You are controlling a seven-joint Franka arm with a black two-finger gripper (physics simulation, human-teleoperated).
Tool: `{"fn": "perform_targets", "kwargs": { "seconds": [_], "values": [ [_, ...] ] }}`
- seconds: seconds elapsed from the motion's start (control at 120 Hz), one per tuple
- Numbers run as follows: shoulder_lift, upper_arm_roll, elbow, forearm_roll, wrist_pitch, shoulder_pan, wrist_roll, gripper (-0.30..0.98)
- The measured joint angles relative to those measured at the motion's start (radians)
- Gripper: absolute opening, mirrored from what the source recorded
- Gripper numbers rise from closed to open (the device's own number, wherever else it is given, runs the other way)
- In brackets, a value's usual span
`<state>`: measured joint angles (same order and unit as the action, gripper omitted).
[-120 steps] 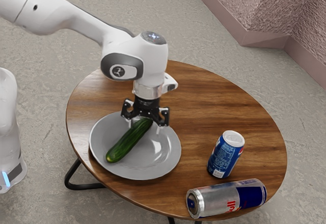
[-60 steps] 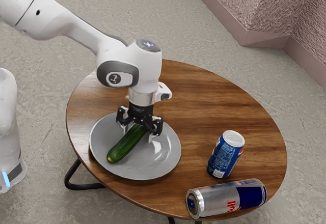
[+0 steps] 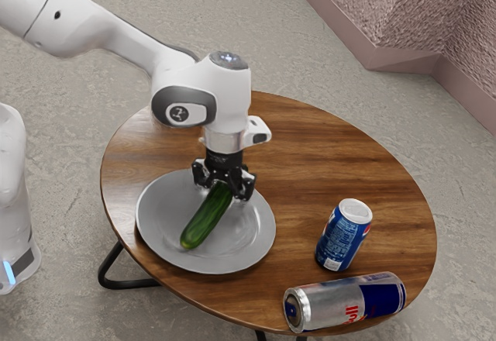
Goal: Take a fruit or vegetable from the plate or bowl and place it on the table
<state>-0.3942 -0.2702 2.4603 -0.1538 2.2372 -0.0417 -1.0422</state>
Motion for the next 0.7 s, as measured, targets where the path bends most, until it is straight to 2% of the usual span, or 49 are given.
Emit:
{"fn": "perform_targets", "kwargs": {
  "seconds": [0.1, 0.233, 0.3, 0.467, 0.575, 0.7],
  "values": [
    [-0.045, 0.033, -0.06, 0.032, -0.014, -0.072, -0.007, 0.17],
    [-0.051, 0.254, -0.138, 0.052, -0.037, -0.113, 0.007, 0.17],
    [-0.007, 0.33, -0.194, 0.056, -0.044, -0.125, 0.024, 0.18],
    [0.149, 0.39, -0.343, 0.058, -0.054, -0.166, 0.085, 0.18],
    [0.163, 0.395, -0.355, 0.055, -0.055, -0.162, 0.12, 0.45],
    [0.157, 0.396, -0.357, 0.053, -0.056, -0.162, 0.152, 0.59]
  ]
}}
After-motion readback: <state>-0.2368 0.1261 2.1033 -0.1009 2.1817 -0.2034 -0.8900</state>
